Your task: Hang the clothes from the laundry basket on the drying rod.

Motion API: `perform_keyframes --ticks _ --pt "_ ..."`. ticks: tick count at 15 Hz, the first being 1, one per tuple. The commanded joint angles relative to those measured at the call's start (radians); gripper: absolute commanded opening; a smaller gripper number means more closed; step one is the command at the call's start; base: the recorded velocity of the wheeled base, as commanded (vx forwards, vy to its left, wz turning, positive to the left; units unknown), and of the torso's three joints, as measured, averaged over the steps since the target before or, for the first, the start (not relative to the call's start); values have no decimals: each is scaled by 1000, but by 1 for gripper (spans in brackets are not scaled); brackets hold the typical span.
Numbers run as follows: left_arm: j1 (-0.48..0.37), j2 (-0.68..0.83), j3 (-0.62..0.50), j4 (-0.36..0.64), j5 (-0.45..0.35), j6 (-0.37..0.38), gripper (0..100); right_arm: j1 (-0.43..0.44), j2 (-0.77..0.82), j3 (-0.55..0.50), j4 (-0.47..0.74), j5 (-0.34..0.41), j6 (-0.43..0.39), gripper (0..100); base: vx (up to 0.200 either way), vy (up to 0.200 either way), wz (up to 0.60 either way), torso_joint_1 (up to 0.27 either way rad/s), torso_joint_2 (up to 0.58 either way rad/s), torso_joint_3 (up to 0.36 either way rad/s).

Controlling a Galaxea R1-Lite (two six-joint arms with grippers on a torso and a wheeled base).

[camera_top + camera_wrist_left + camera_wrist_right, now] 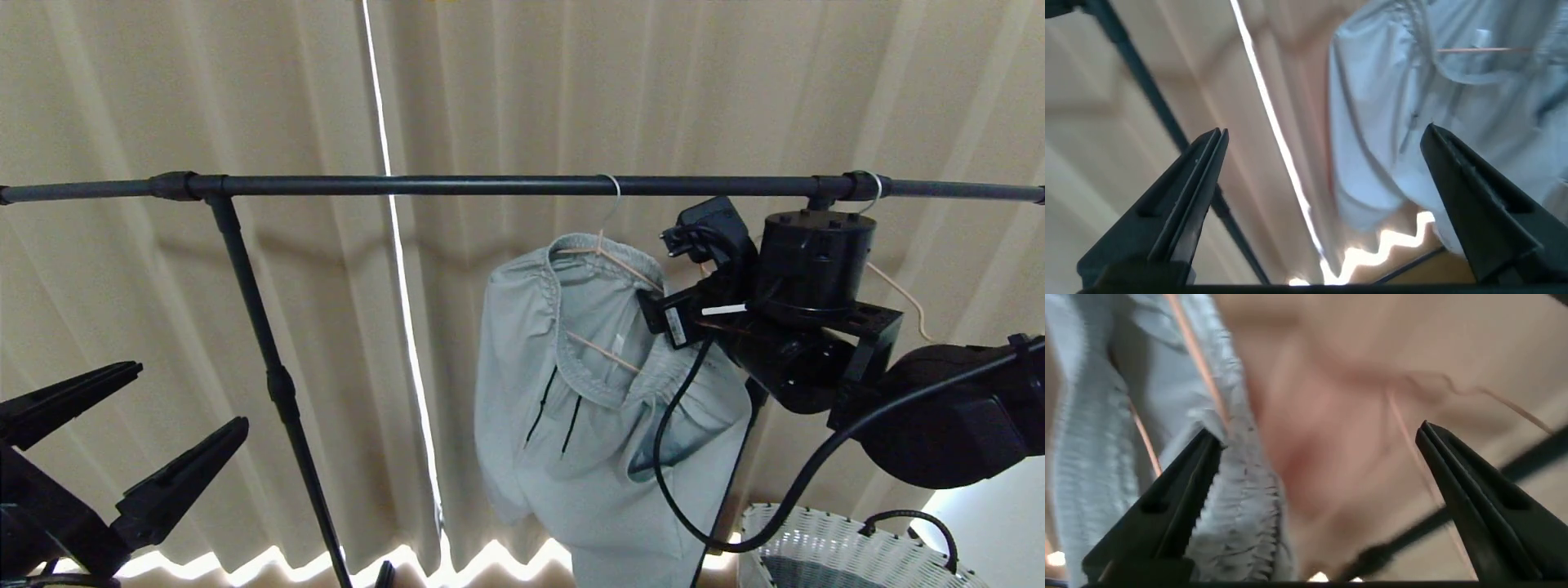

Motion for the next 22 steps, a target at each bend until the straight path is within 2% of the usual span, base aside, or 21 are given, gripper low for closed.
perform_keyframes --ticks 1,3,7,8,9,10,12,13,16,20,22 --pt "19 -5 -3 -2 0 0 100 -8 -34 79 -43 68 0 100 0 0 0 0 0 0" --pt "19 -10 -2 0 0 0 100 -28 -37 118 -84 146 0 100 0 0 0 0 0 0" --pt "21 -18 2 0 0 0 100 -29 -32 128 -125 232 14 100 0 0 0 0 0 0" --pt "25 -24 2 0 1 0 100 -29 -35 138 -170 278 19 100 0 0 0 0 0 0" --pt "27 -30 2 0 6 0 100 -29 -38 148 -190 292 19 100 0 0 0 0 0 0" --pt "59 -51 3 1 23 -2 100 -29 -61 194 -254 303 19 100 0 0 0 0 0 0" --pt "110 -68 3 17 23 -5 100 -29 -109 255 -310 304 23 100 0 0 0 0 0 0" --pt "154 -85 -2 43 20 -17 100 -29 -161 312 -348 304 52 100 0 0 0 0 0 0" --pt "205 -99 6 67 23 -88 100 -43 -318 425 -348 304 124 100 0 0 0 0 0 0" --pt "223 -110 40 67 17 -101 100 -129 -446 537 -339 304 124 100 0 0 0 0 0 0" --pt "220 -107 48 67 15 -101 100 -218 -469 608 -337 301 124 100 0 0 0 0 0 0"
